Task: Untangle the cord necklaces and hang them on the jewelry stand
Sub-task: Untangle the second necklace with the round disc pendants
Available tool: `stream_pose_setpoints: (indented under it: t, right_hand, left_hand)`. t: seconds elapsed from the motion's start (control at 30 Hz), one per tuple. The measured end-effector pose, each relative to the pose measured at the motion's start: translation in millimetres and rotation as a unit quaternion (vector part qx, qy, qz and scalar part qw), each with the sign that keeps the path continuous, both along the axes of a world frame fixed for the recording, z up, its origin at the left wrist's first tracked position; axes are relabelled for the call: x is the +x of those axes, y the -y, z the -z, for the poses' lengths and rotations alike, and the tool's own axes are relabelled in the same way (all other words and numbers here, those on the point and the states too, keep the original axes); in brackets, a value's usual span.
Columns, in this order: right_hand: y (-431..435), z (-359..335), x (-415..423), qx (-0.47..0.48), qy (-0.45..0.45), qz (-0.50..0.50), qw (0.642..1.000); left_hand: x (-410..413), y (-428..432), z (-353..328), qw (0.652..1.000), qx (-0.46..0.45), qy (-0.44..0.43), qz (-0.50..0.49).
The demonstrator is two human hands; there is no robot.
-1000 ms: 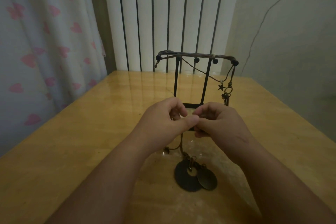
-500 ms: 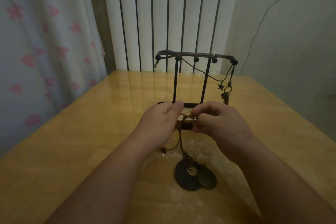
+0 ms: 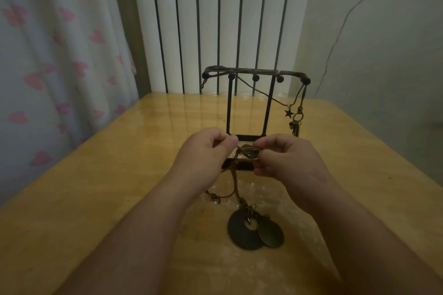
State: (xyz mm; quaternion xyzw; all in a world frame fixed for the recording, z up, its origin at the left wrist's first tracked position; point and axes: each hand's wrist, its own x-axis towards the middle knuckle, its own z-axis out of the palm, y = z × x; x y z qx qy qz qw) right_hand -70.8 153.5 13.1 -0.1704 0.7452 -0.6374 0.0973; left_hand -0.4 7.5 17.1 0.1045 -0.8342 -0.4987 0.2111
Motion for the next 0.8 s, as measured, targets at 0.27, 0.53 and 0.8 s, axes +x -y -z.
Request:
stream_pose_setpoints:
  t: [0.27, 0.53, 0.8]
  right_hand:
    - [0.1, -1.4, 2.1, -0.008, -0.006, -0.027, 1.000]
    - [-0.5, 0.3, 2.0, -0.007, -0.028, -0.033, 0.999]
    - [-3.4, -2.6, 1.9, -0.007, -0.022, -0.041, 0.999]
  left_hand:
    - [-6.5, 4.6, 4.3, 0.994, 0.104, -0.026, 0.017]
    - [-1.2, 0.6, 0.1, 0.999, 0.032, -0.025, 0.005]
    - [1.4, 3.5, -0.8, 1.000, 0.000, -0.020, 0.008]
